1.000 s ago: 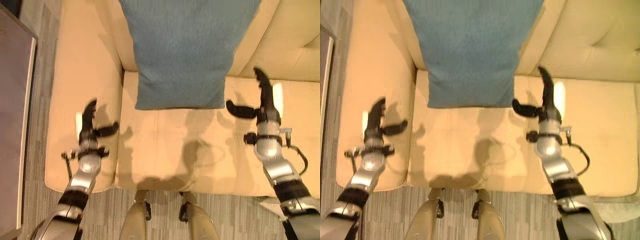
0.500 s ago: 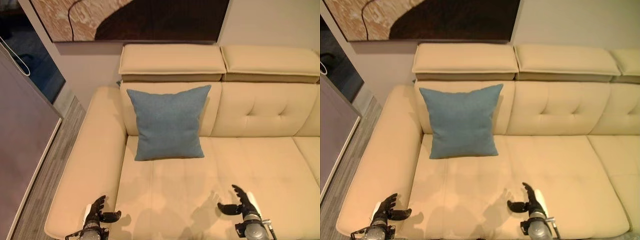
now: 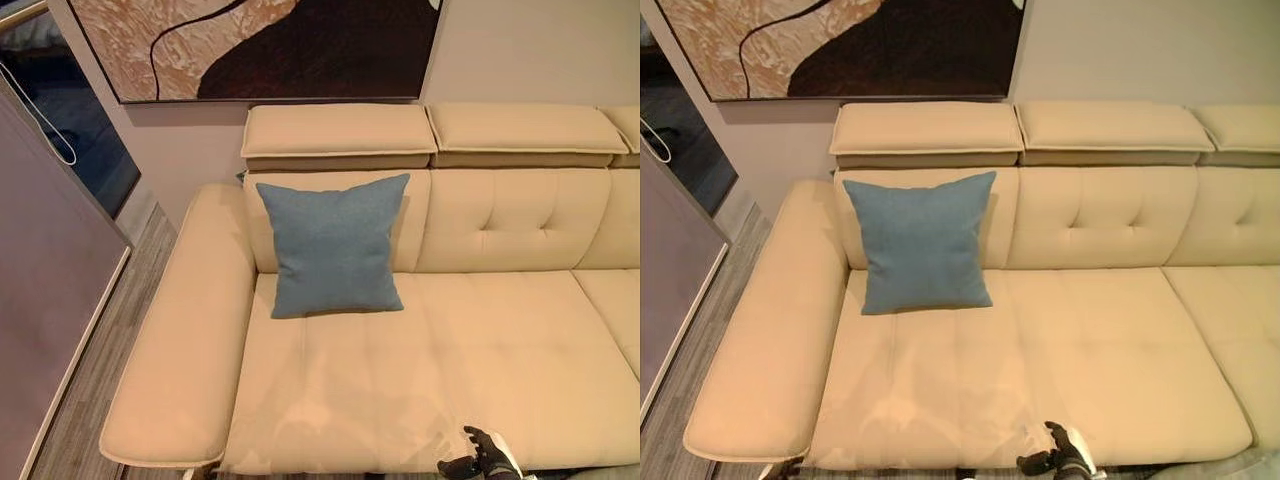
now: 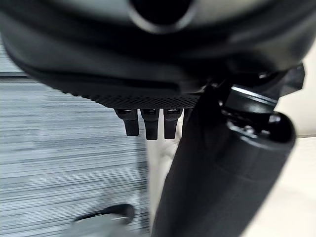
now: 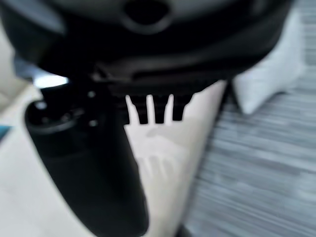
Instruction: Pick up all the scattered cushions and arrange them neatly on the sofa.
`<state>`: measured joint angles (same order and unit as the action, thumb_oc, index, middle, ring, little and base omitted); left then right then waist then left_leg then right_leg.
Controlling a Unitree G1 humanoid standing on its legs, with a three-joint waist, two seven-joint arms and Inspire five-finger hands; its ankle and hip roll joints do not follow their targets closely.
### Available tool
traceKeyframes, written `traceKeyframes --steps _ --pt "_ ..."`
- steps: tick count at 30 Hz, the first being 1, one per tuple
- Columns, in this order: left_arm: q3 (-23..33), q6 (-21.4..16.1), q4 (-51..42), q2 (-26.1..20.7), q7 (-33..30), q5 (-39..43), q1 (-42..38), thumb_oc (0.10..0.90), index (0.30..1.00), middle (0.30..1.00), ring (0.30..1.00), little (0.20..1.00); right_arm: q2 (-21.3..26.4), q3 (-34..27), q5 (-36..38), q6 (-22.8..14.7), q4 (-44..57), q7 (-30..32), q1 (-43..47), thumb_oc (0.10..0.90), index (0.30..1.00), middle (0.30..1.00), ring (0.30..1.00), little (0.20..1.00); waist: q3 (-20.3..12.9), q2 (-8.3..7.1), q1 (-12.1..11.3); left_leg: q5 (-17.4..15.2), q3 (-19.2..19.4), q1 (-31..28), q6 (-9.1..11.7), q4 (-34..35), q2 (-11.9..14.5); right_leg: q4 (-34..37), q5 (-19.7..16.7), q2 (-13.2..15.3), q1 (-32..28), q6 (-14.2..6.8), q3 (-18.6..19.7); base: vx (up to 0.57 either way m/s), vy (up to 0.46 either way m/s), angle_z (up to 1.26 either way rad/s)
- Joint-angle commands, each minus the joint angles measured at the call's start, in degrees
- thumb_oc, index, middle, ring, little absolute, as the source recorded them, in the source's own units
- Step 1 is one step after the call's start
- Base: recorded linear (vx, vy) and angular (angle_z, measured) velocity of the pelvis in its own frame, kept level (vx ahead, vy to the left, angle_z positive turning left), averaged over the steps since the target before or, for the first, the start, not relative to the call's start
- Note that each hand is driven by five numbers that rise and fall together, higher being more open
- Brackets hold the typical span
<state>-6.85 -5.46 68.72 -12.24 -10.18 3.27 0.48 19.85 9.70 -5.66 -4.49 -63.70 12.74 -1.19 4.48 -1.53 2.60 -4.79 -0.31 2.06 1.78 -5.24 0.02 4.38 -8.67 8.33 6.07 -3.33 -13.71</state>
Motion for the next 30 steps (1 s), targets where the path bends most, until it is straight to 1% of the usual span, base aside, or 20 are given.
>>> traceKeyframes --steps 1,2,7,8,10,11,12,13,14,15,16,17,18,19,20,22,24,26,27,30 --pt "-0.23 -1.84 -1.31 -1.15 0.45 -0.23 -1.24 0.800 0.900 0.900 0.900 0.900 -0.23 -1.14 0.53 -0.54 -1.11 1.80 5.05 0.800 0.900 0.900 0.900 0.900 -0.39 -2.39 -0.66 -4.64 -0.70 -3.84 0.97 0.03 -2.41 -0.34 0.97 -1.25 3.04 -4.59 0.94 -0.16 0.166 -0.06" --pt "-0.67 -1.87 -1.23 -1.01 0.13 -0.40 -1.99 0.800 0.900 0.900 0.900 0.900 -0.72 -1.29 0.92 0.08 -2.35 2.03 5.60 0.800 0.900 0.900 0.900 0.900 0.20 -2.65 -0.71 -3.96 -1.03 -3.70 0.39 1.70 -3.27 -0.68 -0.40 -0.43 4.62 -5.63 1.27 -0.19 0.156 -0.11" --pt "-1.35 -1.25 0.18 -1.92 0.17 -1.77 -2.50 0.800 0.900 0.900 0.900 0.900 -1.85 -0.27 0.70 1.22 -2.88 1.76 6.80 0.800 0.900 0.900 0.900 0.900 2.20 -2.77 -1.39 -2.35 -0.92 -3.37 -1.09 3.25 -3.92 -3.67 -0.82 1.21 7.13 -6.88 2.24 -0.20 0.109 -0.24" --pt "-1.58 -1.02 0.67 -2.37 0.22 -2.39 -2.55 0.800 0.900 0.900 0.900 0.900 -1.97 0.09 0.46 1.39 -2.89 1.65 7.12 0.800 0.900 0.900 0.900 0.900 2.88 -2.75 -1.34 -2.03 -0.78 -2.97 -1.47 2.87 -3.87 -5.30 -0.16 1.20 7.68 -6.96 3.02 -0.24 0.045 -0.44" --pt "-1.39 -0.47 1.47 -3.29 0.24 -3.61 -2.13 0.800 0.900 0.900 0.900 0.900 -1.99 0.72 0.21 1.42 -2.86 1.36 6.96 0.800 0.900 0.900 0.900 0.900 3.45 -2.47 -1.37 -1.12 -0.26 -1.93 -2.26 2.50 -3.71 -9.52 1.95 0.56 7.42 -6.13 4.58 -0.29 0.064 -0.42" --pt "-1.04 -0.26 1.84 -3.73 0.36 -3.73 -1.68 0.800 0.900 0.900 0.900 0.900 -1.80 0.88 0.32 1.20 -3.00 1.36 6.68 0.800 0.900 0.900 0.900 0.900 3.65 -1.94 -2.29 -0.39 0.51 -1.25 -2.86 2.28 -3.31 -14.60 4.79 -0.17 6.00 -5.04 4.36 -0.24 0.053 -0.27" --pt "-1.03 -0.26 1.84 -3.75 0.36 -3.73 -1.69 0.800 0.900 0.900 0.900 0.900 -1.82 0.88 0.32 1.20 -3.00 1.36 6.69 0.800 0.900 0.900 0.900 0.900 3.50 -2.01 -2.24 -0.25 0.48 -1.04 -2.88 2.31 -3.38 -14.56 4.70 -0.09 6.18 -5.05 4.35 -0.24 0.048 -0.28" --pt "-0.74 -0.14 2.01 -4.03 0.54 -3.69 -1.40 0.800 0.900 0.900 0.900 0.900 -1.64 0.97 0.23 1.12 -3.39 1.37 6.55 0.800 0.900 0.900 0.900 0.900 3.36 -1.49 -2.76 0.37 0.80 -0.62 -3.30 2.49 -2.78 -18.87 6.71 -0.79 5.50 -4.61 4.43 -0.17 0.002 -0.31" --pt "-0.31 -0.04 2.20 -4.49 0.75 -3.42 -0.89 0.800 0.900 0.900 0.900 0.900 -1.65 1.22 0.03 1.10 -4.22 1.08 6.34 0.800 0.900 0.900 0.900 0.900 2.27 -1.15 -3.32 1.38 1.04 0.40 -3.44 2.96 -2.10 -22.01 9.02 -1.74 4.37 -4.12 4.54 -0.17 0.001 -0.21" --pt "-0.31 -0.04 2.19 -4.50 0.75 -3.42 -0.87 0.800 0.900 0.900 0.900 0.900 -1.66 1.23 0.03 1.09 -4.22 1.08 6.32 0.800 0.900 0.900 0.900 0.900 2.32 -1.21 -3.35 1.33 1.08 0.32 -3.45 2.95 -2.15 -22.22 9.18 -1.67 4.39 -4.14 4.60 -0.19 -0.076 -0.08" --pt "0.15 -0.11 2.31 -4.73 0.68 -2.81 -0.59 0.800 0.900 0.900 0.900 0.900 -1.91 1.21 -0.04 0.98 -4.96 0.83 5.96 0.800 0.900 0.900 0.900 0.900 1.13 -1.89 -4.68 2.06 1.99 2.12 -3.14 2.75 -1.97 -21.33 10.46 -2.07 0.38 -4.38 4.40 -0.10 -0.060 -0.05" --pt "0.14 -0.10 2.30 -4.76 0.68 -2.81 -0.57 0.800 0.900 0.900 0.900 0.900 -1.93 1.20 -0.04 0.97 -4.97 0.83 5.94 0.800 0.900 0.900 0.900 0.900 1.21 -1.94 -4.73 1.98 2.04 2.01 -3.15 2.69 -2.00 -21.34 10.52 -2.04 0.27 -4.40 4.45 -0.16 -0.120 -0.16" --pt "0.15 -0.31 1.96 -4.72 0.47 -2.15 -0.58 0.800 0.900 0.900 0.900 0.900 -2.02 1.27 0.02 1.06 -4.89 1.10 6.11 0.800 0.900 0.900 0.900 0.900 1.05 -2.58 -5.70 2.33 2.42 2.86 -2.70 2.65 -1.95 -18.44 11.32 -1.95 -1.86 -4.16 3.78 -0.10 -0.121 -0.25" --pt "0.23 -0.38 1.63 -4.64 0.33 -1.58 -0.76 0.800 0.900 0.900 0.900 0.900 -2.19 1.42 0.28 1.16 -4.74 1.02 6.20 0.800 0.900 0.900 0.900 0.900 0.63 -3.14 -6.02 2.92 2.59 4.03 -2.24 2.53 -1.76 -16.02 12.29 -2.51 -2.89 -3.95 3.82 -0.16 -0.261 -0.43" --pt "0.23 -0.55 1.14 -4.45 0.26 -1.01 -1.13 0.800 0.900 0.900 0.900 0.900 -2.31 1.76 0.79 1.11 -4.88 1.11 6.27 0.800 0.900 0.900 0.900 0.900 0.25 -4.03 -6.68 3.64 2.90 5.63 -1.26 1.72 -1.11 -10.60 13.11 -3.34 -4.30 -3.50 4.40 -0.14 -0.265 -0.46" --pt "-0.57 -0.57 0.76 -4.28 -0.02 -0.66 -2.12 0.800 0.900 0.900 0.900 0.900 -2.05 2.45 0.94 1.05 -4.58 1.43 6.74 0.800 0.900 0.900 0.900 0.900 1.08 -4.26 -6.69 5.01 2.81 7.96 0.16 -0.05 0.00 -8.07 12.92 -4.44 -4.30 -2.66 4.93 -0.13 -0.210 -0.21" --pt "-1.33 -0.68 0.50 -4.09 -0.08 -0.67 -2.91 0.800 0.900 0.900 0.900 0.900 -1.77 2.73 0.96 0.98 -4.39 1.67 6.95 0.800 0.900 0.900 0.900 0.900 1.65 -4.33 -6.62 5.97 2.97 9.72 1.04 -1.29 0.57 -6.58 12.71 -4.74 -4.52 -2.36 4.68 -0.13 -0.125 0.08" --pt "-1.90 -0.63 0.25 -3.80 -0.03 -0.86 -3.44 0.800 0.900 0.900 0.900 0.900 -1.52 2.92 0.94 0.99 -4.36 1.72 7.11 0.800 0.900 0.900 0.900 0.900 1.96 -4.13 -6.43 6.55 3.14 10.51 1.48 -1.68 1.14 -5.59 12.47 -5.03 -4.73 -2.10 4.07 -0.16 -0.116 0.12" --pt "-3.63 -0.59 -0.31 -2.80 0.15 -1.44 -4.18 0.800 0.900 0.900 0.900 0.900 -0.63 2.87 1.23 1.16 -4.88 2.26 7.30 0.800 0.900 0.900 0.900 0.900 2.73 -3.50 -5.85 8.15 3.46 11.53 2.30 -2.07 2.20 -3.50 11.70 -5.51 -5.59 -1.38 3.00 -0.14 -0.089 0.21" --pt "-3.79 -0.44 -0.25 -2.41 0.22 -1.41 -4.31 0.800 0.900 0.900 0.900 0.900 -0.36 2.96 1.26 1.27 -5.21 2.30 7.34 0.800 0.900 0.900 0.900 0.900 3.21 -3.60 -5.70 7.59 3.11 11.80 2.37 -3.49 1.95 -3.33 11.07 -5.26 -5.49 -1.03 3.03 -0.16 -0.061 0.33"
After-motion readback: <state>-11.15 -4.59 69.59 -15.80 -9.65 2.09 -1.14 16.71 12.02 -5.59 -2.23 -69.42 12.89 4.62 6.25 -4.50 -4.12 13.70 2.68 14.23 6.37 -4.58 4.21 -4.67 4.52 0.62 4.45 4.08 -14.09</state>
